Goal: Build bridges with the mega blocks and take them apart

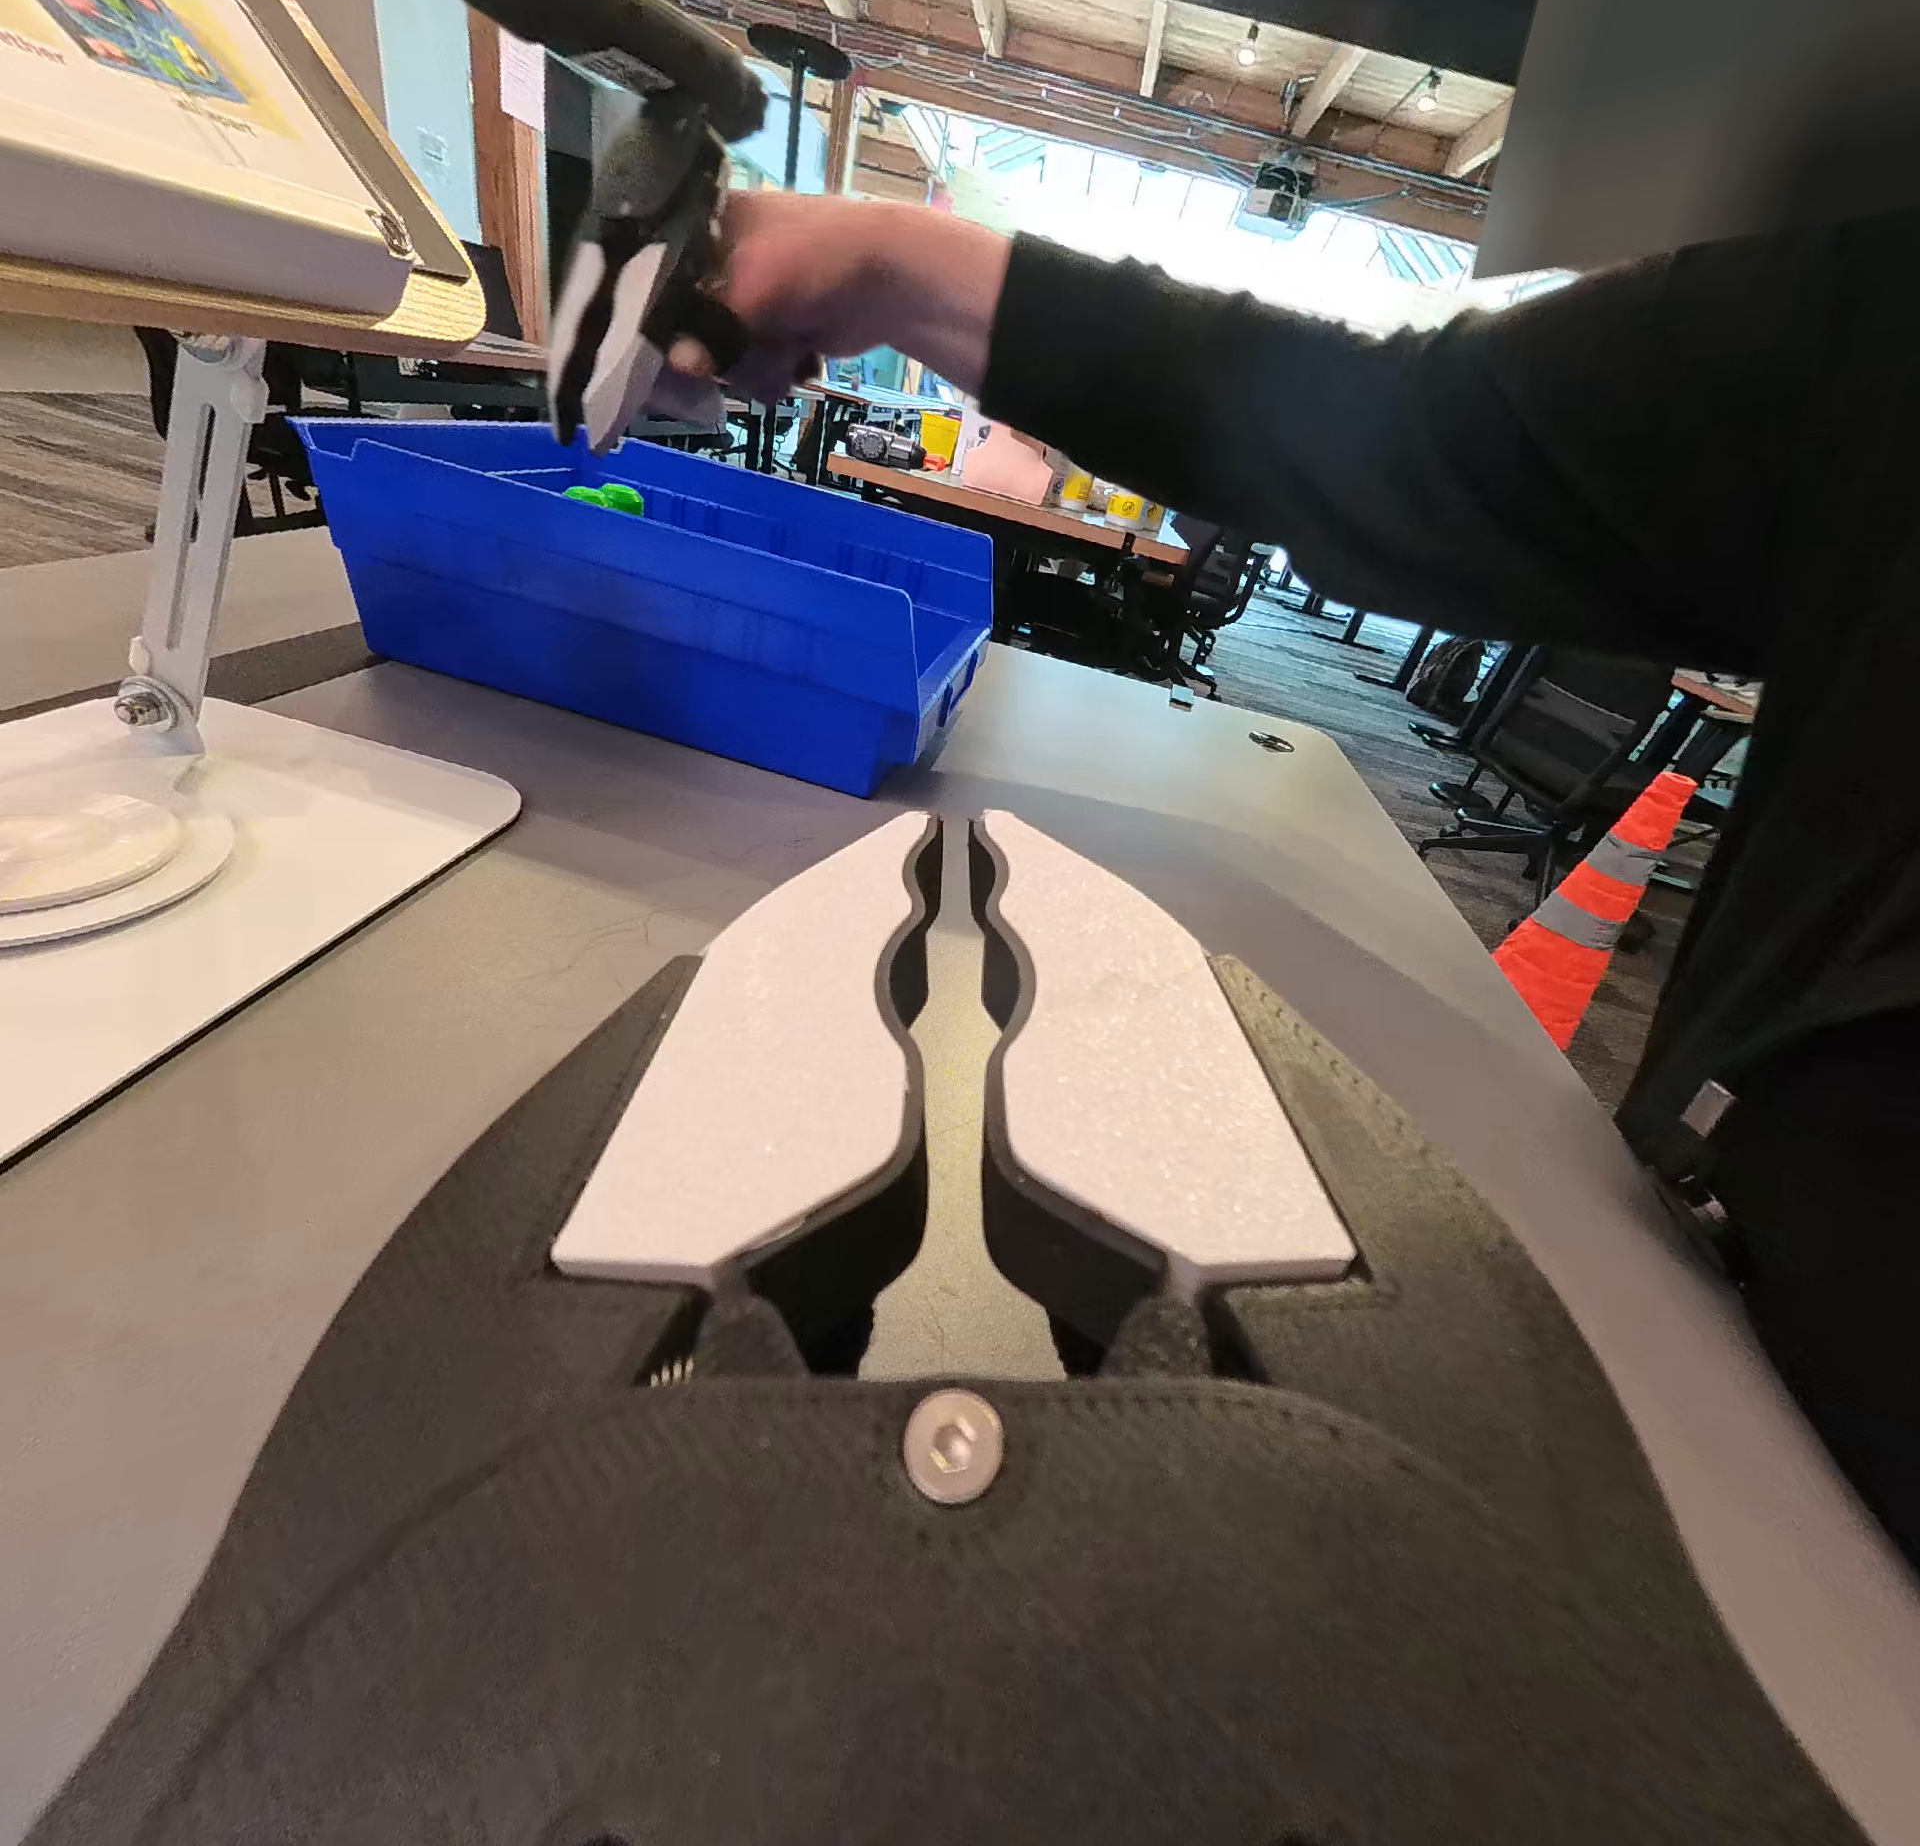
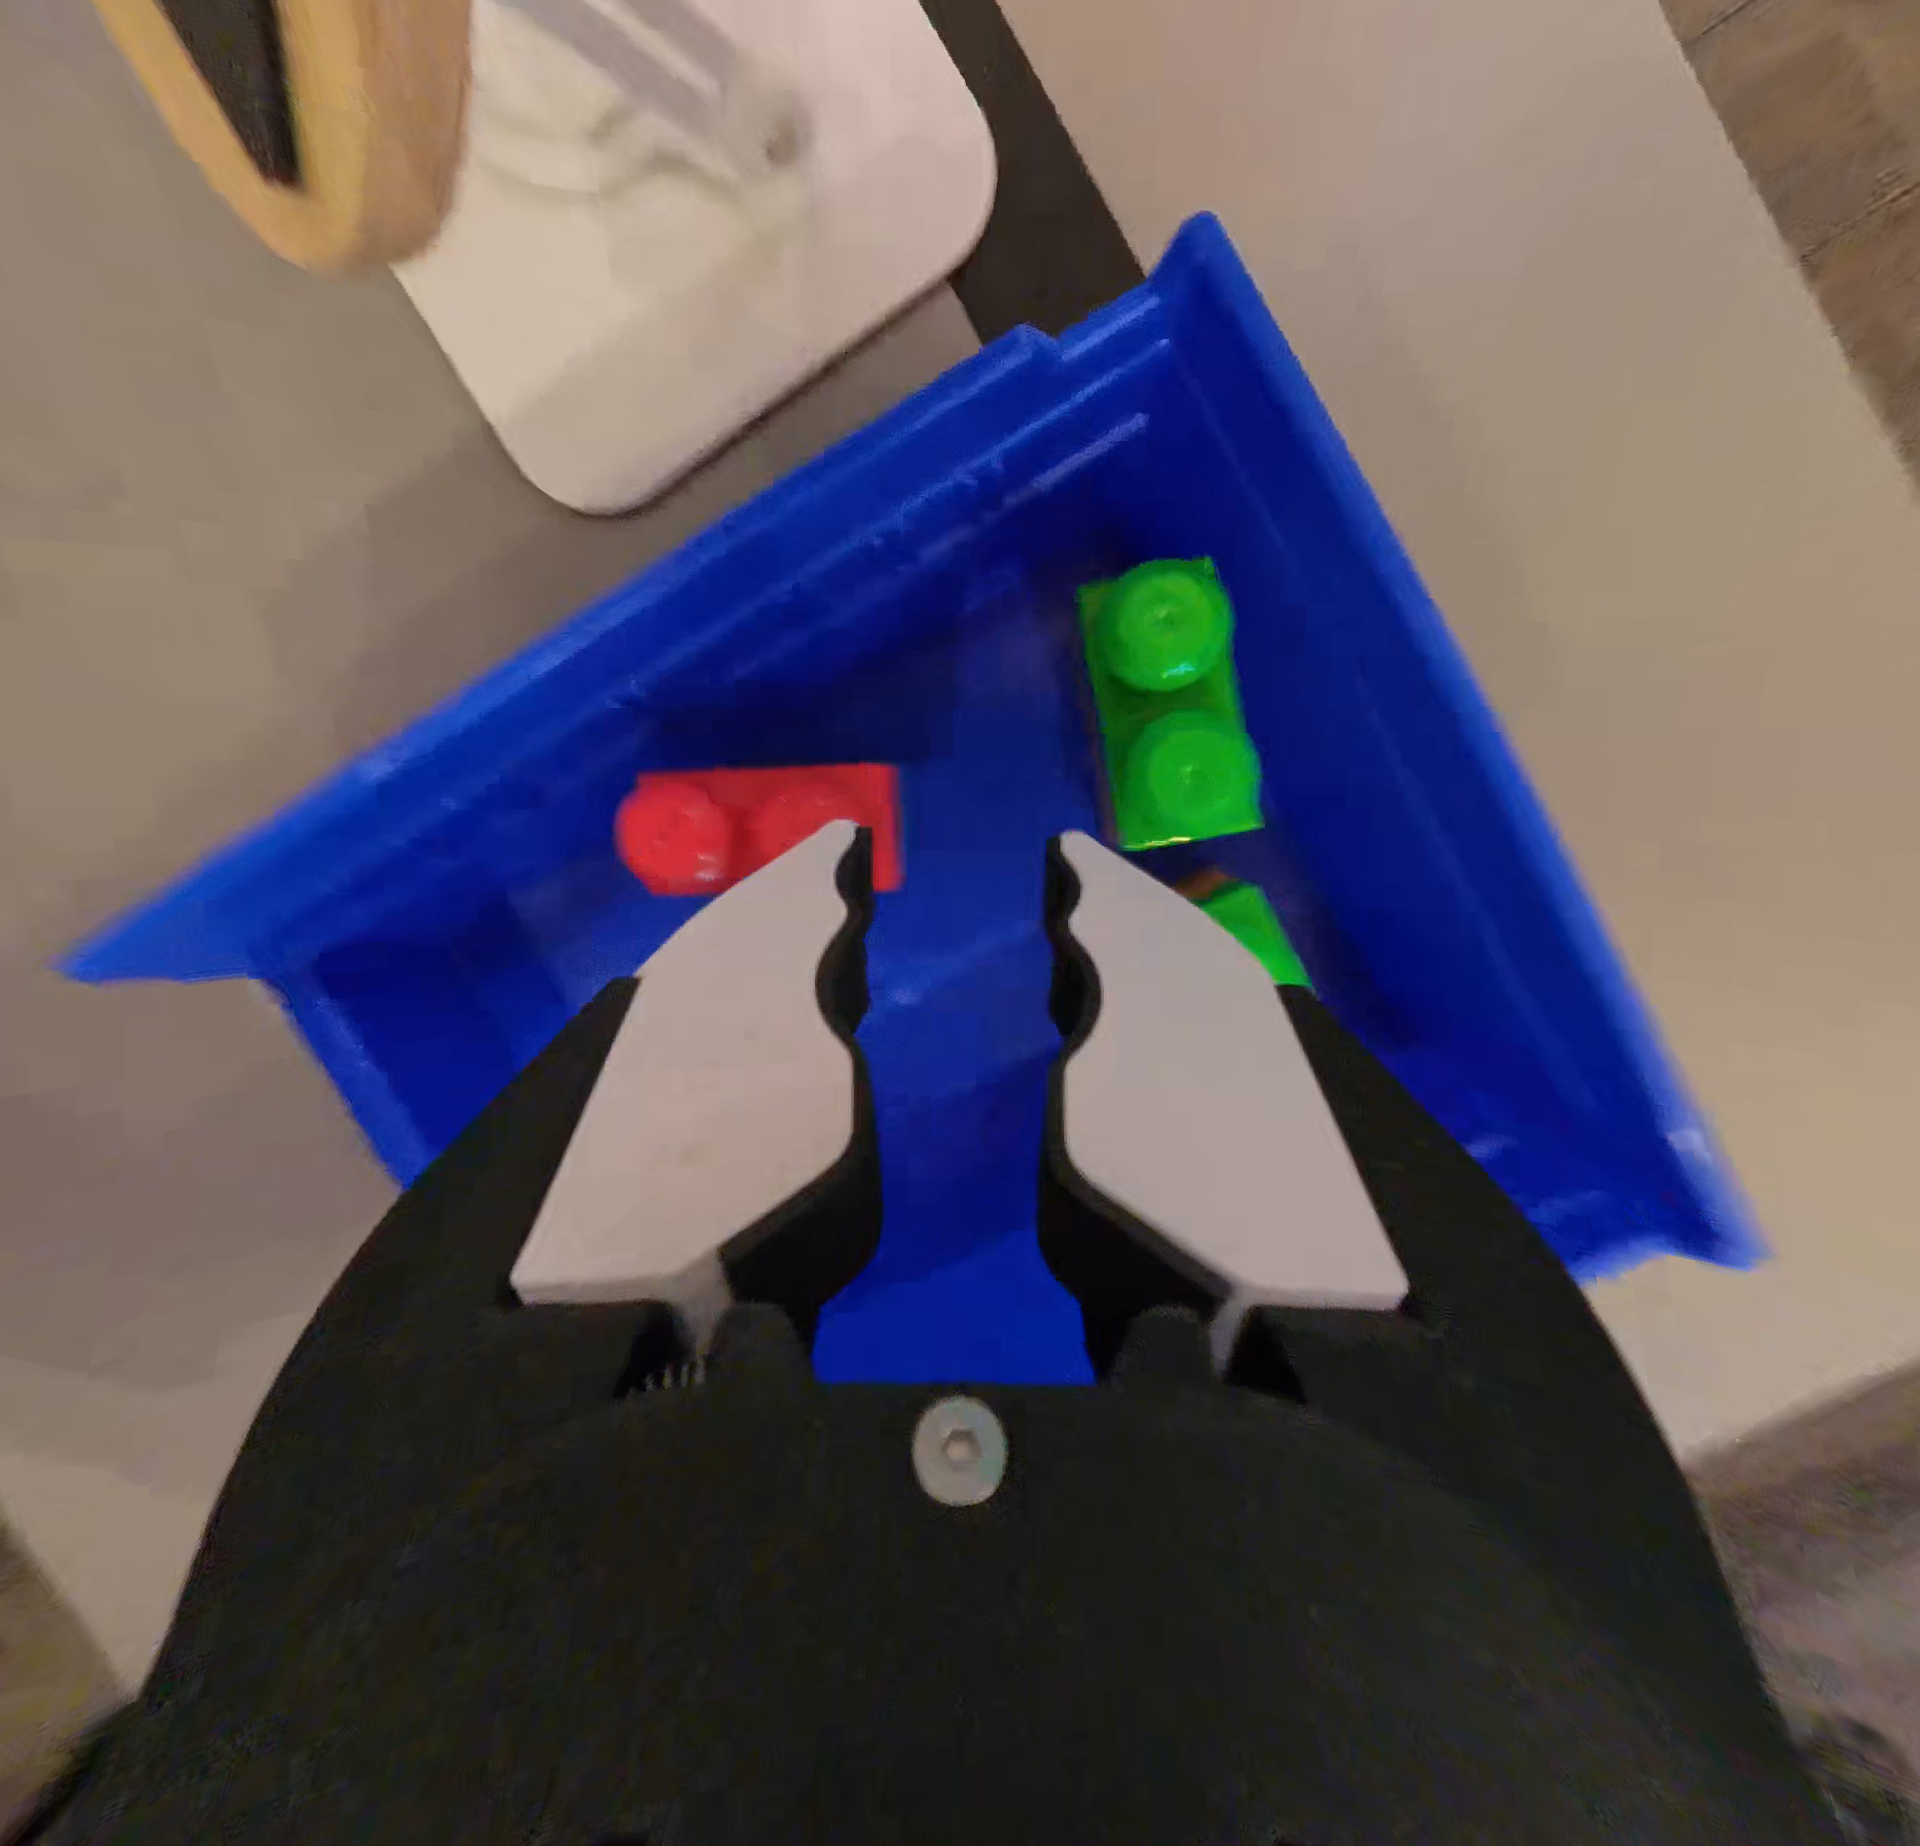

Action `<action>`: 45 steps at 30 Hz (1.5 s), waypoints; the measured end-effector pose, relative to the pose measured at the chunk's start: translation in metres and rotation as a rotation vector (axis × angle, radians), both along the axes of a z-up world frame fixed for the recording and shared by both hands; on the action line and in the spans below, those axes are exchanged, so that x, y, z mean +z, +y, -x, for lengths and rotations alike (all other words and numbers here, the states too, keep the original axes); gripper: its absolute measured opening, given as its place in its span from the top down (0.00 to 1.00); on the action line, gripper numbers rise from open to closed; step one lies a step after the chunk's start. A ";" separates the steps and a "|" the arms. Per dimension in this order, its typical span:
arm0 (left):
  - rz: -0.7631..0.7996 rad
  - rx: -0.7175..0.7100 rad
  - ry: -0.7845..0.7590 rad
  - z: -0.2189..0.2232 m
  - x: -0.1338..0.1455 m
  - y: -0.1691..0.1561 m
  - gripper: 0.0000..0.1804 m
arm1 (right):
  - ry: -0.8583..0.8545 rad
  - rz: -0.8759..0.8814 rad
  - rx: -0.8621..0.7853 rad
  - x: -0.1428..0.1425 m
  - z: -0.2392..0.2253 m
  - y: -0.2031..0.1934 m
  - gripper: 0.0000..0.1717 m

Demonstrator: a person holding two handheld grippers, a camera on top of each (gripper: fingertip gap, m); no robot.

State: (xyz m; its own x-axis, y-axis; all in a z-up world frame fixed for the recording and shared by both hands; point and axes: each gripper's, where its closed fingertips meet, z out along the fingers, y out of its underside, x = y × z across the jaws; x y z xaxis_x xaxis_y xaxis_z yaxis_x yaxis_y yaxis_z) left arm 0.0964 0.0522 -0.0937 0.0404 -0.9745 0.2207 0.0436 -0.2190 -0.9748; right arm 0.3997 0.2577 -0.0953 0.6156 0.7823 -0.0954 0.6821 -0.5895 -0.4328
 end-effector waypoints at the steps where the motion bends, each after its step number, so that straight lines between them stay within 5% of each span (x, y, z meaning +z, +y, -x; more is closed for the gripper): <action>1: 0.000 0.001 0.000 0.000 0.000 0.000 0.98 | 0.056 0.027 -0.050 0.001 0.006 -0.006 0.81; 5: 0.000 0.005 0.000 0.000 0.000 0.001 0.98 | 0.107 0.078 -0.262 -0.011 0.017 -0.025 0.70; 15: -0.009 -0.016 0.000 0.000 0.000 -0.004 0.98 | 0.013 0.068 -0.458 -0.052 0.023 -0.032 0.70; 22: -0.010 -0.027 0.002 0.000 0.000 -0.006 0.98 | -0.049 0.136 -0.248 -0.056 0.022 -0.034 0.74; 28: -0.007 -0.027 0.003 -0.001 0.000 -0.005 0.98 | -0.241 0.025 0.137 -0.054 0.012 -0.026 0.74; 31: -0.006 -0.028 0.003 -0.002 0.000 -0.005 0.98 | -0.211 0.024 0.079 -0.043 0.014 -0.019 0.54; 39: 0.000 -0.037 -0.003 -0.002 0.000 -0.006 0.98 | -0.127 -0.021 -0.322 -0.031 -0.020 -0.037 0.69; 45: -0.006 -0.031 -0.001 -0.002 0.001 -0.006 0.98 | -0.075 -0.005 -0.277 -0.052 -0.014 -0.036 0.80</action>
